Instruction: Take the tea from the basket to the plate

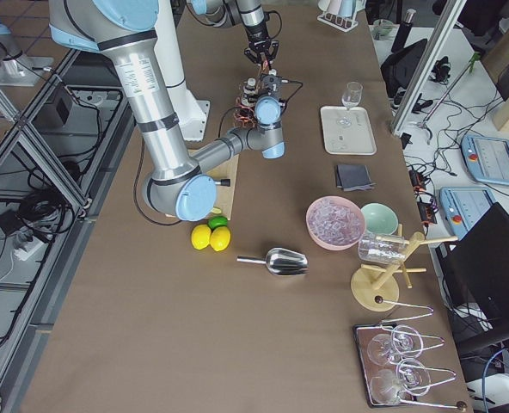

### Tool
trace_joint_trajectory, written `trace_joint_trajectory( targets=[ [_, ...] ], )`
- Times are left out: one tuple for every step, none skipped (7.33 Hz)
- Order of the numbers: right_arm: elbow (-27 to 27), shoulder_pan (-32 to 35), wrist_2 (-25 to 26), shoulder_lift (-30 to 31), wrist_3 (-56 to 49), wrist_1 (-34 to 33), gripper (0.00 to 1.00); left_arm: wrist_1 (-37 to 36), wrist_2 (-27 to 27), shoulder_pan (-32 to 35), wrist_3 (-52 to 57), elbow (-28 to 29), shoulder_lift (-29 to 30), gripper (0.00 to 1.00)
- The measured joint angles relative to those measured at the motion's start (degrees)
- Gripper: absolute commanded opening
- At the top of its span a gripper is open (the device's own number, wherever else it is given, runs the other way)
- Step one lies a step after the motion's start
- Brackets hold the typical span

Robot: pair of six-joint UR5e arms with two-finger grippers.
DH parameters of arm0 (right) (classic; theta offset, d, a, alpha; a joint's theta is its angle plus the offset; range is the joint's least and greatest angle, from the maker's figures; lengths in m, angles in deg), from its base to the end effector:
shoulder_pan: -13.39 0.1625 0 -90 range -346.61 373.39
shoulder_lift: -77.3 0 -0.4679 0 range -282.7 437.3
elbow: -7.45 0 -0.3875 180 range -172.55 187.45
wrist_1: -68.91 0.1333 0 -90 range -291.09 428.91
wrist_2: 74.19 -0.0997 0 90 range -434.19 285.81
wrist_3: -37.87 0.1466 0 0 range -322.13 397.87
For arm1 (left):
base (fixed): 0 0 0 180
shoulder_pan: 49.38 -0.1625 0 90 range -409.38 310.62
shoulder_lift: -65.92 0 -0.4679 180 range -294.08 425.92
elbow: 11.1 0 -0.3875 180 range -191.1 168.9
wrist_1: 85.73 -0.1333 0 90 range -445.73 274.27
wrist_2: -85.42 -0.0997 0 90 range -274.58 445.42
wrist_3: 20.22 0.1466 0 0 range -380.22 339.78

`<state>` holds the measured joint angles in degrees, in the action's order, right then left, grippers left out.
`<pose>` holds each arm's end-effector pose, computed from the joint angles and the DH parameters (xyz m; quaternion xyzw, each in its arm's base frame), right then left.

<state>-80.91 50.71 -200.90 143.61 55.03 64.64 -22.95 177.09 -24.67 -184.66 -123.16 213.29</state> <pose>-0.4722 -0.4174 0.3147 0.5225 -0.5911 -0.4129 0.4551 0.5293 -0.3856 0.0449 -0.1969 0.3937 -0.6794 0.5871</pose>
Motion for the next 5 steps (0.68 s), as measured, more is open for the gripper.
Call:
trace_joint_trajectory(
  targets=[
    [0.0,-0.2,0.1,0.0,0.0,0.0,0.45,0.0,0.0,0.0,0.0,0.0,0.0,0.0],
    [-0.1,-0.2,0.2,0.0,-0.1,0.0,0.25,0.0,0.0,0.0,0.0,0.0,0.0,0.0],
    [-0.1,-0.3,0.2,0.0,-0.1,0.0,0.0,0.0,0.0,0.0,0.0,0.0,0.0,0.0],
    [-0.2,-0.3,0.2,0.0,-0.1,0.0,0.0,0.0,0.0,0.0,0.0,0.0,0.0,0.0],
    [-0.3,-0.3,0.1,0.1,0.0,0.0,0.0,0.0,0.0,0.1,0.0,0.1,0.0,0.0]
  ],
)
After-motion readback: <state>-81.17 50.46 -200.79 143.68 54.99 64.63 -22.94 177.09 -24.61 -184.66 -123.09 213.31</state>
